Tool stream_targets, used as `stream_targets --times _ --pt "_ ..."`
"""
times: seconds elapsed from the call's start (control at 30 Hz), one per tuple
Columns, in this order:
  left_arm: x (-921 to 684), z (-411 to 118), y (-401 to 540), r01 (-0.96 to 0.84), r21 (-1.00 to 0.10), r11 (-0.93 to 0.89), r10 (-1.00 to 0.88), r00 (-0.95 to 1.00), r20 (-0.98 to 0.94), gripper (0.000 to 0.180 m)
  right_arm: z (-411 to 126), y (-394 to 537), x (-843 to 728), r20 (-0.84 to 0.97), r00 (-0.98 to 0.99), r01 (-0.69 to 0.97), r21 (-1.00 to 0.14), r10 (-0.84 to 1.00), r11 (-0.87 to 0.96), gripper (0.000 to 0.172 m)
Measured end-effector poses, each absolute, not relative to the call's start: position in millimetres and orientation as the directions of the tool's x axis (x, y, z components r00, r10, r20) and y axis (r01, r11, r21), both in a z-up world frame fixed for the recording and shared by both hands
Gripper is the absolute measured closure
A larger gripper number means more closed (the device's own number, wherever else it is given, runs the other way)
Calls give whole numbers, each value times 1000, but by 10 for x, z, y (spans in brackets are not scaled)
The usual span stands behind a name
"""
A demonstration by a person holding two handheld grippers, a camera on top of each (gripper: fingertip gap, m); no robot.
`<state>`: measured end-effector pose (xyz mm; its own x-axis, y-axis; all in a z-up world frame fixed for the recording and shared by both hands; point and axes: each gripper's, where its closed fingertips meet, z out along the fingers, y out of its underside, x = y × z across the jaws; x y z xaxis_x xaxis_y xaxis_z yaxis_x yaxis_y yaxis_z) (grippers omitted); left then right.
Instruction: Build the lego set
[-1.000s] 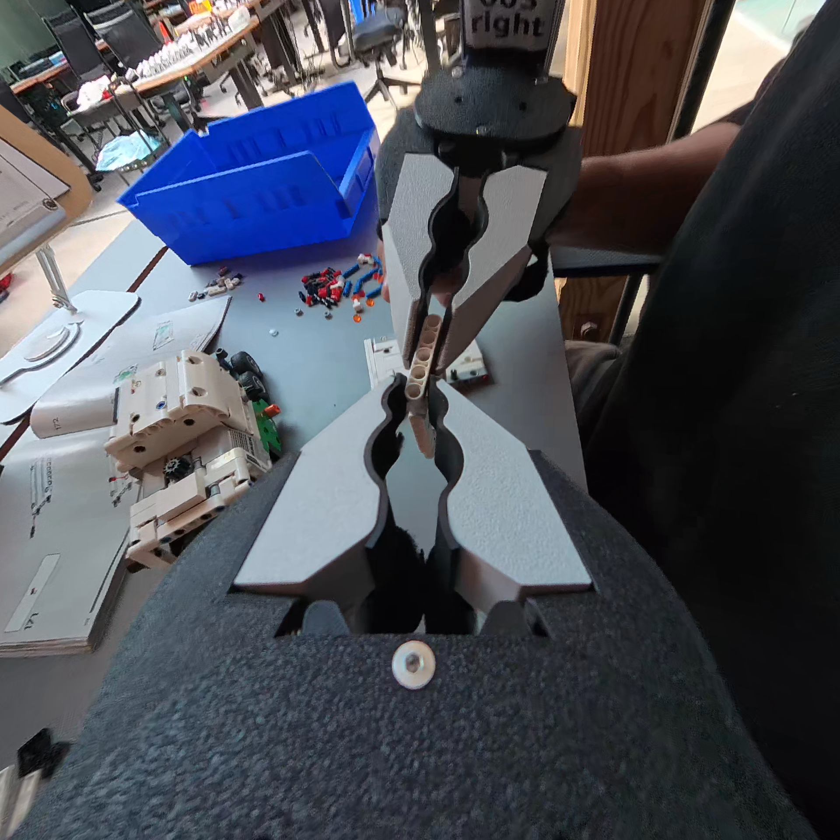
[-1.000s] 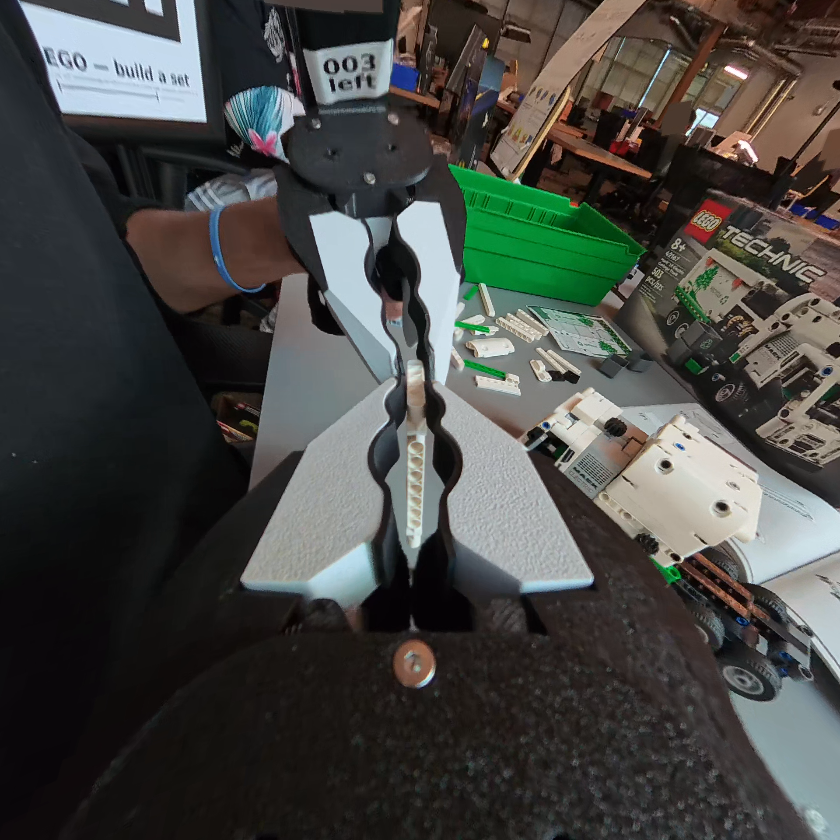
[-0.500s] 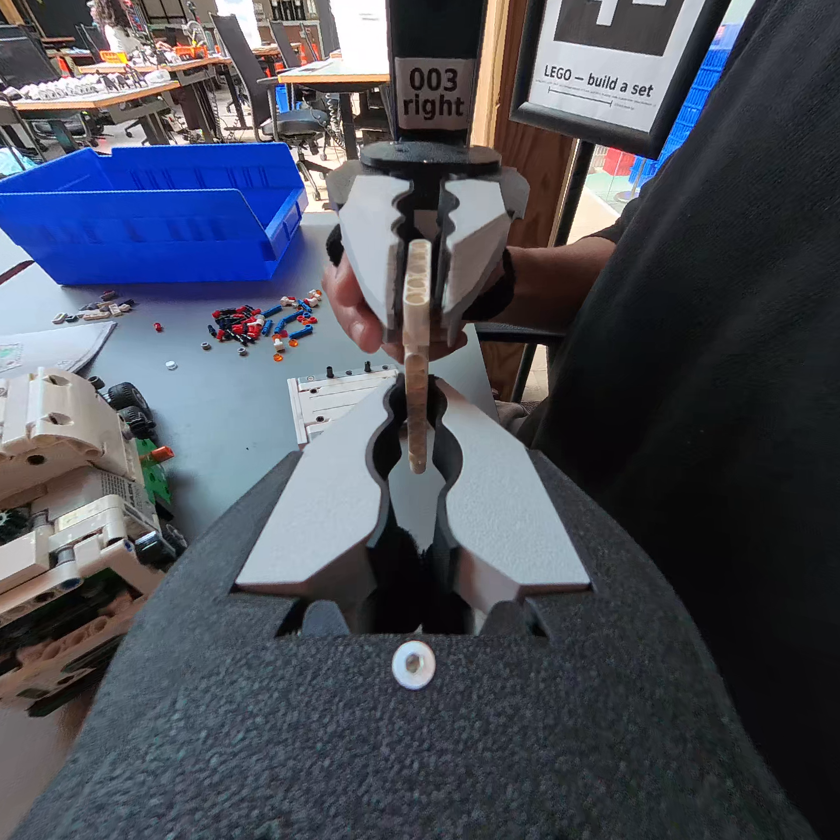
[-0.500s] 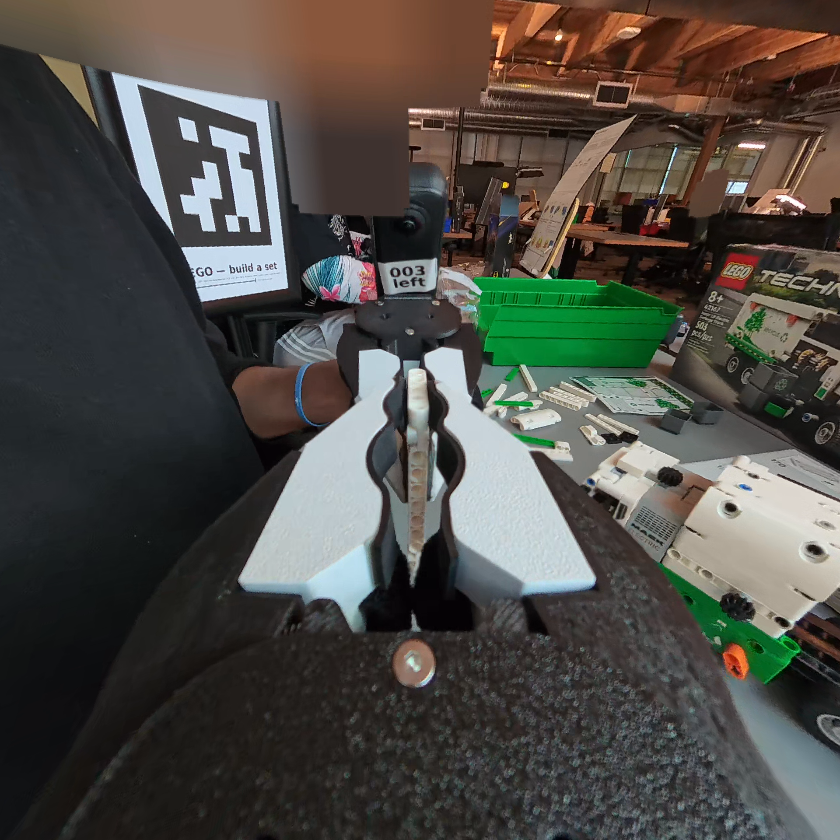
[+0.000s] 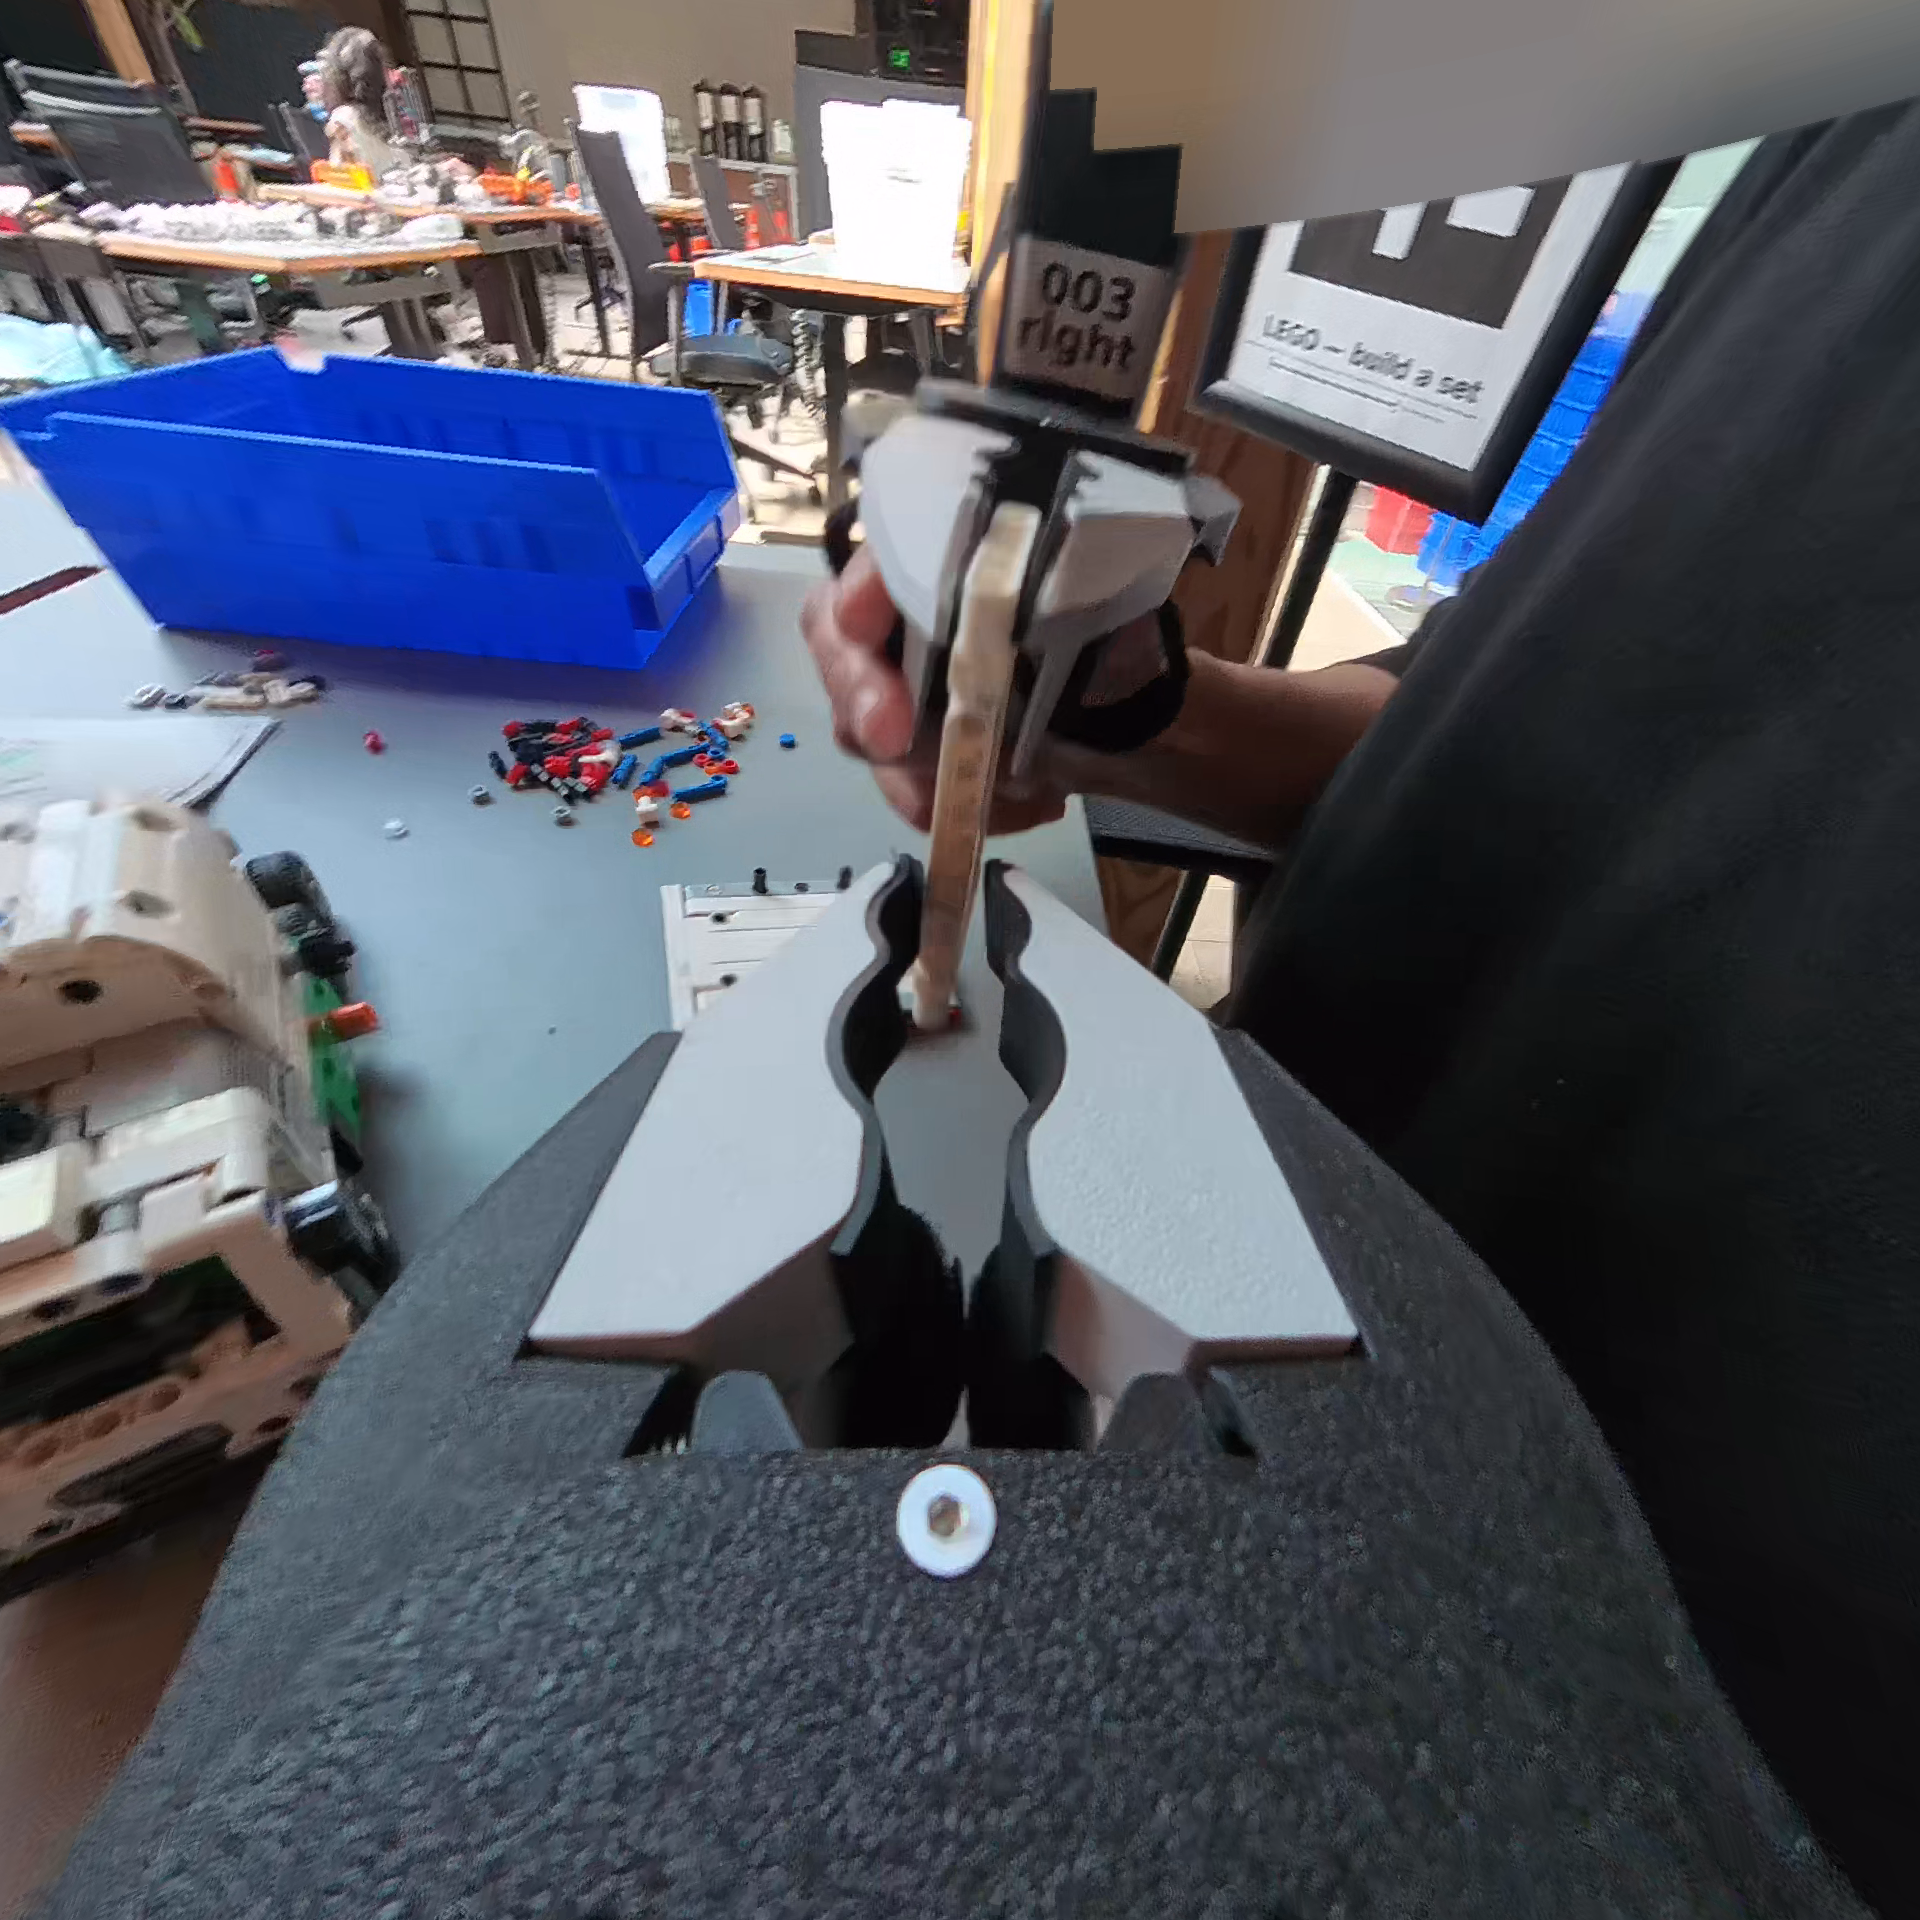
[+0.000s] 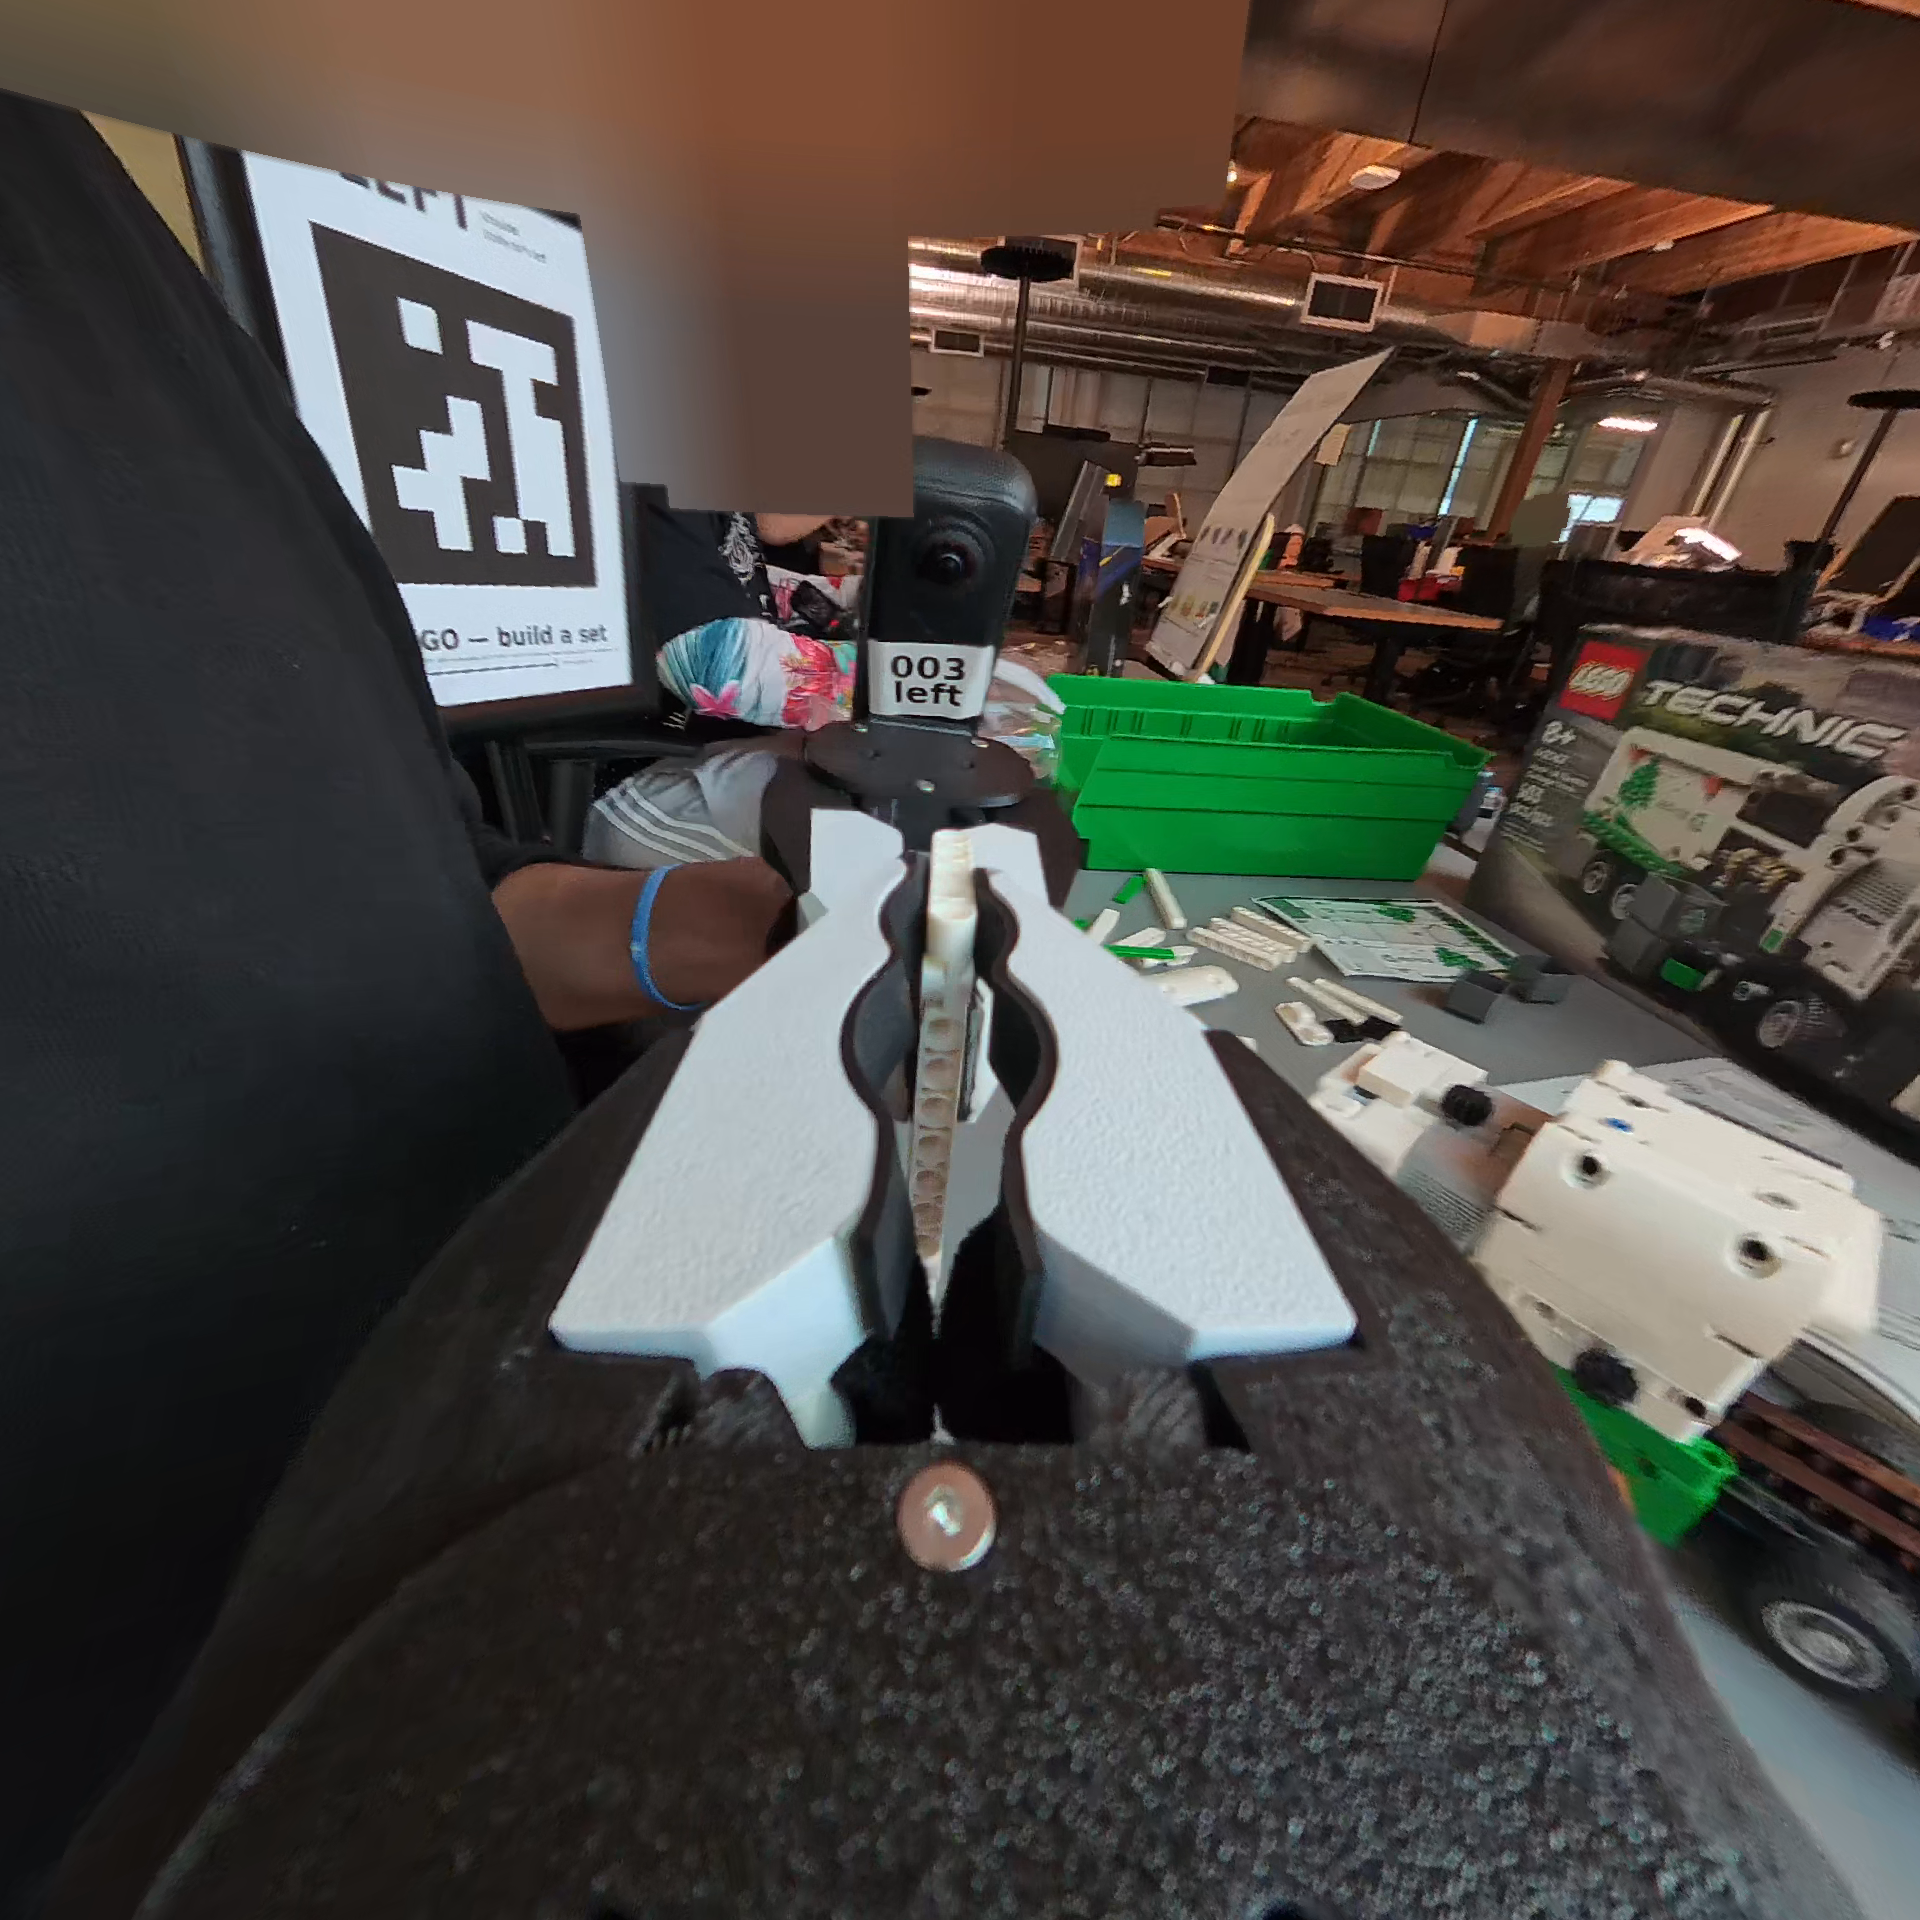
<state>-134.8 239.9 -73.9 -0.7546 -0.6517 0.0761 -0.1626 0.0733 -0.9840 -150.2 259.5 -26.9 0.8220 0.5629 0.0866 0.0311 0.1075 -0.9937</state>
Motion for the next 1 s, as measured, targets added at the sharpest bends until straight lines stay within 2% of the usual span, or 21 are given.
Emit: stream_targets --times 0.03,0.1,0.17,0.23,0.3,0.43,0.63,0.7,0.8,0.87,1.0 --pt "-1309 -766 2476 -194 -978 71 -692 -716 92 163 -214 2566 -1403 113 843 57 -991 526 122 165" --pt "-1242 -935 2656 -303 -949 89 -787 -605 120 161 -66 2482 -1060 177 902 131 -981 394 140 166" --pt "-1236 -1199 2781 -418 -897 143 -873 -480 84 158 -6 2371 -712 337 920 320 -940 198 115 166" --pt "-1232 -1428 2865 -509 -846 160 -937 -347 32 154 -96 2274 -444 526 851 525 -851 16 23 165" --pt "-1226 -1549 2742 -547 -827 129 -949 -310 56 154 -243 2212 -277 632 772 630 -775 -71 -53 166" --pt "-1112 -1706 2592 -579 -811 83 -960 -266 91 163 -394 2154 35 662 721 662 -745 -204 -78 165" --pt "-1023 -1844 2557 -650 -757 70 -965 -235 113 163 -483 2038 103 633 712 656 -754 -305 -35 165" --pt "-1001 -1889 2537 -666 -741 87 -968 -234 96 163 -499 2030 79 624 718 649 -761 -309 -29 165" --pt "-955 -1910 2563 -669 -736 103 -976 -211 56 177 -532 2046 44 632 715 655 -755 -298 -31 165" --pt "-948 -1910 2565 -672 -733 106 -975 -214 56 178 -566 2058 44 623 728 643 -765 -286 -32 166" --pt "-1057 -1837 2685 -682 -683 261 -944 -328 -34 180 -606 2088 45 636 720 652 -757 -277 -44 166"
